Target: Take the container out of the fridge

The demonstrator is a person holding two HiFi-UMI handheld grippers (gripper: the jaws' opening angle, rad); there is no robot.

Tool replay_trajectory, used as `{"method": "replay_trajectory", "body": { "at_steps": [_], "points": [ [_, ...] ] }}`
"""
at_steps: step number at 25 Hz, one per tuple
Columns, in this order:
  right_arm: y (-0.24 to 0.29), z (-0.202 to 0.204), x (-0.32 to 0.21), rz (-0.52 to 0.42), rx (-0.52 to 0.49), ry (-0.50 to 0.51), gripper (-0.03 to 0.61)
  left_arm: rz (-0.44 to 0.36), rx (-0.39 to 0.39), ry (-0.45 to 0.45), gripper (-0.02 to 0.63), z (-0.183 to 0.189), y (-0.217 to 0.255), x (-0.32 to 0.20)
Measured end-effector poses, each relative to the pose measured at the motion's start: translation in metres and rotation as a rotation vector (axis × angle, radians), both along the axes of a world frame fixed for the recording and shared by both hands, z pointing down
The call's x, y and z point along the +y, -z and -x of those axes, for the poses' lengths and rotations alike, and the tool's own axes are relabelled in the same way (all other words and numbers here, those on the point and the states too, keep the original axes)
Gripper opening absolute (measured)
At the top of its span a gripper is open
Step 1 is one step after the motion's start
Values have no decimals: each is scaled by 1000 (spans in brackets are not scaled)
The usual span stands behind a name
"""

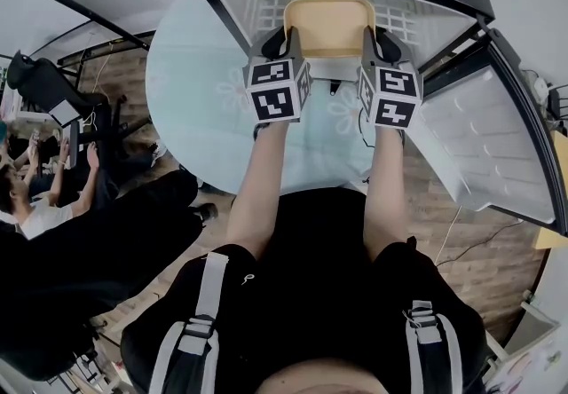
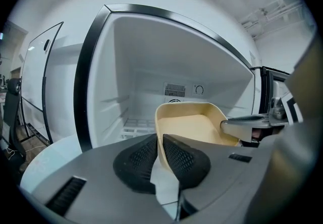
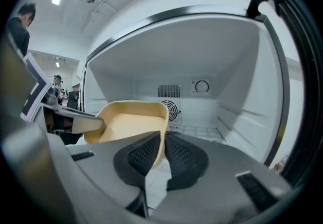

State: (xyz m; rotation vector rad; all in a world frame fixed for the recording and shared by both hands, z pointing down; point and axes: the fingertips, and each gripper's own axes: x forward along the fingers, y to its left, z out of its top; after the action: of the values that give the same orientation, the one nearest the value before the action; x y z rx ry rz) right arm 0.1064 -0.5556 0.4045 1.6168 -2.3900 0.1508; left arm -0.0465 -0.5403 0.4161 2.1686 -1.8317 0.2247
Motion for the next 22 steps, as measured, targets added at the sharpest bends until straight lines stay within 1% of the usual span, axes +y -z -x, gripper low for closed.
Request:
{"method": "replay_trajectory", "body": {
  "at_steps": [7,14,18,22],
  "points": [
    [18,-2,18,-44,-14,-12,29,-49,1,-10,38,-1,19,15],
    [53,-2,46,-171,-72,-9,25,-150,40,-25,34,-1,47,38],
    [59,0,62,-202,-71,-26,25,-195,50,-37,28,1,59,54],
    [64,3,81,-221,-81,-32,25,-213,56,-41,28,5,64,73]
  ]
}}
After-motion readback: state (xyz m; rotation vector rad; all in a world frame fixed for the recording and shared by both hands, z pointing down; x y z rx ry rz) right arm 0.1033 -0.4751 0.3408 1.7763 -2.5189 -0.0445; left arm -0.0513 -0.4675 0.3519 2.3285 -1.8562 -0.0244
